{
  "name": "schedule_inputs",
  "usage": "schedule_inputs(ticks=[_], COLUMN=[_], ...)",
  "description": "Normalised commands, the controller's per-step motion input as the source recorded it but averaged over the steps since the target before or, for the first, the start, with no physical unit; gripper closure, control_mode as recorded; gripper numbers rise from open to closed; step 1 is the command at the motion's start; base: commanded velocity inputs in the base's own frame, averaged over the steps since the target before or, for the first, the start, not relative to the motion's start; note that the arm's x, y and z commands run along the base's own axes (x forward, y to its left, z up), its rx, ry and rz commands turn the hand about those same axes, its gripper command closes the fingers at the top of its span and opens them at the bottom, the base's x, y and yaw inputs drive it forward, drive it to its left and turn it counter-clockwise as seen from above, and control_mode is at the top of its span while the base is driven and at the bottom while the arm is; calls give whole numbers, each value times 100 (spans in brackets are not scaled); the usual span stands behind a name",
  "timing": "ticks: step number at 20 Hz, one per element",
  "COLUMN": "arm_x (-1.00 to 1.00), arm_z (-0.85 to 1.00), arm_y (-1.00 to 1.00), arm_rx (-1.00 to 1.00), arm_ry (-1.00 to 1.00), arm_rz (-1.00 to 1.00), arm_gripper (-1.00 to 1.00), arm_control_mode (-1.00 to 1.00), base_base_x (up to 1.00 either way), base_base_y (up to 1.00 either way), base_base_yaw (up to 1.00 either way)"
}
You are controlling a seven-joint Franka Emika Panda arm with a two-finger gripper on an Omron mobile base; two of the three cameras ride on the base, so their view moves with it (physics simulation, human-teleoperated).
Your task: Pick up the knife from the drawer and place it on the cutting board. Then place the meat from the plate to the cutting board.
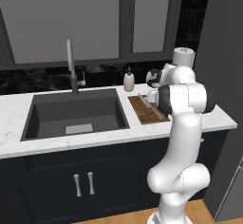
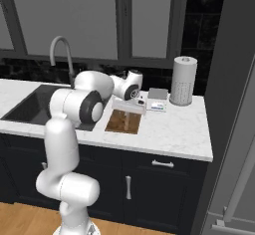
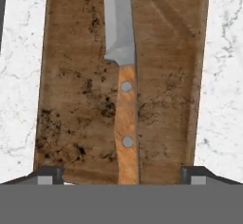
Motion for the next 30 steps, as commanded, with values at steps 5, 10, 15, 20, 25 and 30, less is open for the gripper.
schedule_inputs(ticks=[5, 10, 15, 20, 25, 30], arm_x=[-89, -100, -100, -84, -84, -69], arm_z=[68, 44, 57, 52, 43, 21], arm_y=[0, 0, 8, 23, 27, 36], arm_rx=[0, 0, 0, 0, 0, 0], arm_ry=[-14, -16, -15, -3, -2, 0], arm_rz=[4, 0, 0, 5, 1, 0], arm_gripper=[-100, -100, -100, -100, -100, -100], arm_control_mode=[-100, -100, -100, -100, -100, -100], base_base_x=[0, 0, 0, 0, 0, 0], base_base_y=[0, 0, 0, 0, 0, 0], base_base_yaw=[0, 0, 0, 0, 0, 0])
